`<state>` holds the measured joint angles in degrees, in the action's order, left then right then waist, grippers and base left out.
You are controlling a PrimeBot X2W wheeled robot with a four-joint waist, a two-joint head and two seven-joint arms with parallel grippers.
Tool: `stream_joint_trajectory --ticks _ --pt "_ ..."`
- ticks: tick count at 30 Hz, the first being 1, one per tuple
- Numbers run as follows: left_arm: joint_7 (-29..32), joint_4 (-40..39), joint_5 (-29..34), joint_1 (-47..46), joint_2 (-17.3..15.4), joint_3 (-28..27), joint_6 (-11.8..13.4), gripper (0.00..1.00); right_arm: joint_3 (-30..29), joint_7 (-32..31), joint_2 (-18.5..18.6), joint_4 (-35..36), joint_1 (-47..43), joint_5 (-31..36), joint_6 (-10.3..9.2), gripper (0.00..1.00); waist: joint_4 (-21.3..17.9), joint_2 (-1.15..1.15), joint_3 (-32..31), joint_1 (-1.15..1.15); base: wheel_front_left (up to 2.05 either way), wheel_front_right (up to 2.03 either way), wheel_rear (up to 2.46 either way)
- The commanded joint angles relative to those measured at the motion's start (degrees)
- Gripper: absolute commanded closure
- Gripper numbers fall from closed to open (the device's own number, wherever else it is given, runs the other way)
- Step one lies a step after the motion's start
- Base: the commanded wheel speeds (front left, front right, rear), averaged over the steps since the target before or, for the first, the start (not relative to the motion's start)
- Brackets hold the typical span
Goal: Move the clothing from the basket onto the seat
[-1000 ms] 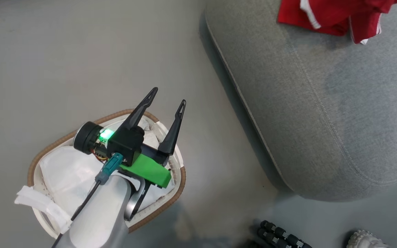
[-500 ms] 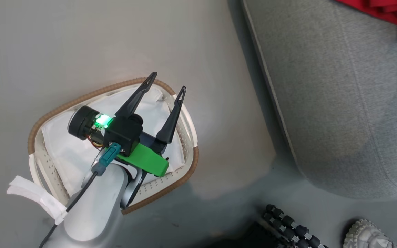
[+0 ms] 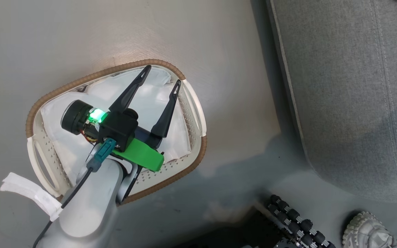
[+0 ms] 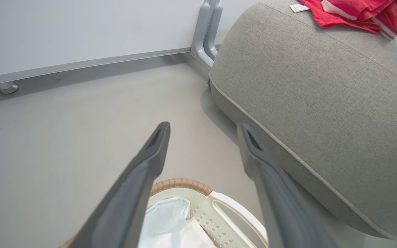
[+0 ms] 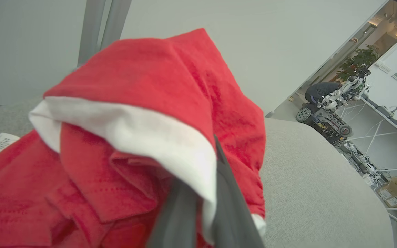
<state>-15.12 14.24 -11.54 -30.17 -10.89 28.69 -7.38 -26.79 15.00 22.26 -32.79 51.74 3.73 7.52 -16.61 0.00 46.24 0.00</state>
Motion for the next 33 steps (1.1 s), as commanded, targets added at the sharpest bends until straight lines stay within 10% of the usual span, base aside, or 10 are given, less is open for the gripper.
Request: stream_joint_trajectory --ticks 1,3,8,33 --pt "0.0 0.1 -0.2 -1.3 -0.1 -0.4 -0.1 0.00 -1.0 0.3 -0.3 -0.3 -1.4 0.7 -0.06 0.96 0.2 0.00 -0.2 0.00 0.00 0.00 0.00" --pt "0.0 0.2 -0.4 -1.4 0.1 -0.7 -0.1 0.00 -2.1 0.3 -0.7 -0.6 -2.1 0.8 -0.06 0.91 0.4 0.00 -0.6 0.00 0.00 0.00 0.00" --pt "0.0 0.8 -0.6 -0.9 0.4 -1.5 -0.1 0.00 -3.1 0.3 -2.4 0.3 -4.9 0.8 -0.06 0.00 0.3 0.00 -2.2 0.00 0.00 0.00 0.00" --pt "0.0 3.3 -0.3 5.9 3.6 -7.6 -0.1 0.00 3.5 0.3 -11.3 7.3 -21.1 -3.5 -0.06 0.00 3.7 0.00 -15.7 0.00 0.00 0.00 0.00"
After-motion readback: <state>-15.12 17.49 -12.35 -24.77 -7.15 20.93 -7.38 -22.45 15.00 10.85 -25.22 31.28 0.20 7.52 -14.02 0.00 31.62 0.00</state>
